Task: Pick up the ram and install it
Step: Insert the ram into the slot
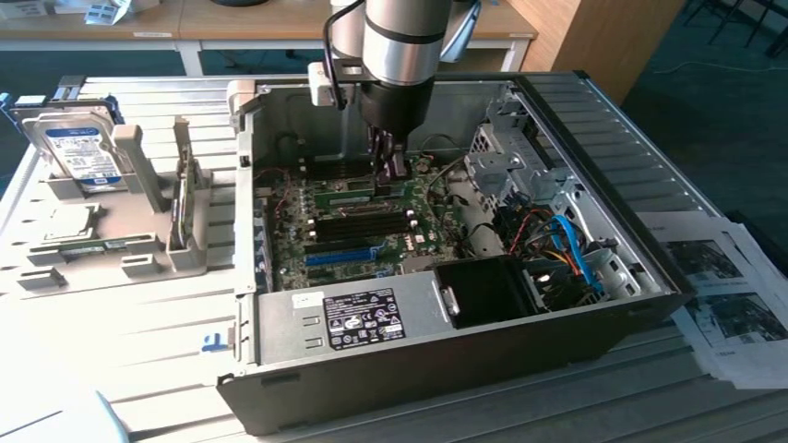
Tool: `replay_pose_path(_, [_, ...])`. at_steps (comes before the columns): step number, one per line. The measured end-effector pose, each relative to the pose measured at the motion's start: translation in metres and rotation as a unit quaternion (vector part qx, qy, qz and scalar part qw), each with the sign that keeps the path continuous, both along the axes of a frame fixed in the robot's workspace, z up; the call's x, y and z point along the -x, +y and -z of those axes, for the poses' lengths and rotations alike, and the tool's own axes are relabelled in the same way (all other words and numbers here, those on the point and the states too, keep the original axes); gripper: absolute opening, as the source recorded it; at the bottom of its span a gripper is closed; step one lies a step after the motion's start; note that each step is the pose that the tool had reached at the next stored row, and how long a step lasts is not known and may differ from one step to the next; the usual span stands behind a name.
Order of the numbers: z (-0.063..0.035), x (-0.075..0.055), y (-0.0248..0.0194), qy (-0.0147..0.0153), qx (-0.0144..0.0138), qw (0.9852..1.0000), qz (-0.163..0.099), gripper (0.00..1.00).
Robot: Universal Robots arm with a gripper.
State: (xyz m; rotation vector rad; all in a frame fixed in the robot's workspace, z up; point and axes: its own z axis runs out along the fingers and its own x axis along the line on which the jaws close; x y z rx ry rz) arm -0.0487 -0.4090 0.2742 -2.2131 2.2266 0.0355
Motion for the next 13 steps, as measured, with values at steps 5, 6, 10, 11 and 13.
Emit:
replay_pose_path(5, [0.0003,0.0,-0.0009,-0.0001,-0.0002,1.0,0.0,0.12])
replay_pose_path(6, [0.0003,0.0,-0.0016,0.0,0.0,1.0,0.0,0.12])
replay_pose_path(10, [0.0011,-0.0001,-0.0023,-0.0001,-0.0001,1.0,0.0,0.12])
replay_pose_path(11, [0.0019,-0.0001,-0.0024,0.0,-0.0001,1.0,0.0,0.12])
replay_pose_path(13, [0.0043,-0.0001,-0.0024,0.0,-0.0001,1.0,0.0,0.12])
